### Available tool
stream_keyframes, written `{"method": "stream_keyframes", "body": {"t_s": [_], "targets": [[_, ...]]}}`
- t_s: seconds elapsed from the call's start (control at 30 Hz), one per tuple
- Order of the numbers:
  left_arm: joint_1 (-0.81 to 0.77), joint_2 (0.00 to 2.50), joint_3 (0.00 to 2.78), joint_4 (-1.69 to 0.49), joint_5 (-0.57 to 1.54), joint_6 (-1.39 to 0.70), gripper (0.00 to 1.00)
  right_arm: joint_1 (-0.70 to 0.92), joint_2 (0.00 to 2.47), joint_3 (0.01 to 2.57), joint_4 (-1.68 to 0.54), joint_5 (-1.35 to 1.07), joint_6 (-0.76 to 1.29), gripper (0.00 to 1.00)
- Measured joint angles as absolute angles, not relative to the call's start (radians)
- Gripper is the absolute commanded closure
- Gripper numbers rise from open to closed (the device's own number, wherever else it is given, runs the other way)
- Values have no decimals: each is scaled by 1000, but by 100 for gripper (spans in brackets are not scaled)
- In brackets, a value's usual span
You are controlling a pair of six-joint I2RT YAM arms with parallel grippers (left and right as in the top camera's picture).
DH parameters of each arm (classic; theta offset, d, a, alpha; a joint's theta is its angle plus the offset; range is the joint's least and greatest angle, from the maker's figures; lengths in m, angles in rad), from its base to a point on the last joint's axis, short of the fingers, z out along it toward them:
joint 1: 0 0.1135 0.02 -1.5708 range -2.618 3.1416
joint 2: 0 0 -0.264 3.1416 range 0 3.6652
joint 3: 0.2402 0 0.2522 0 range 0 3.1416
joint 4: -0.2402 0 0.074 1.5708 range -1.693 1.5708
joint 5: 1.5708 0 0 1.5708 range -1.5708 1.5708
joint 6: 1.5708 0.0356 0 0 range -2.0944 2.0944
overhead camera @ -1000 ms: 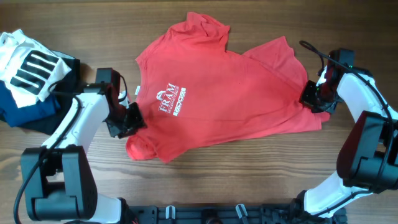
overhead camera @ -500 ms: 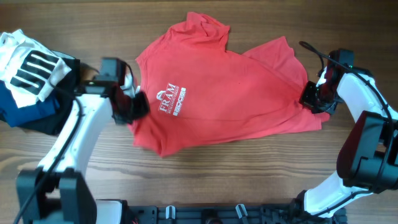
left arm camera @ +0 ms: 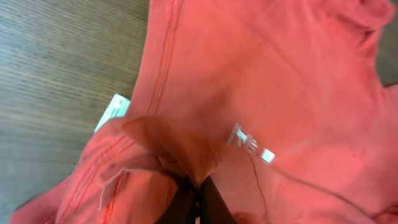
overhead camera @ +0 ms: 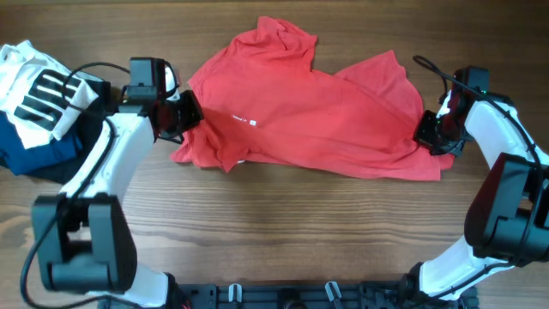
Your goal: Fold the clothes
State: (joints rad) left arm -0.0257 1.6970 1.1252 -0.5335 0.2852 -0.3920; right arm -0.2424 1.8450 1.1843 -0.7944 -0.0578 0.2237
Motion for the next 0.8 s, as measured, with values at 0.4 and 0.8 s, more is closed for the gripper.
{"method": "stream_keyframes", "body": {"t_s": [0.4,0.8], "targets": [[-26,1751,1125,-425,285,-404,96,-242,1845,1184,-675,-59,235,96],[-26,1830,1125,-505,206,-416,96,-242,1845,1184,-486,-131,258,96]]}}
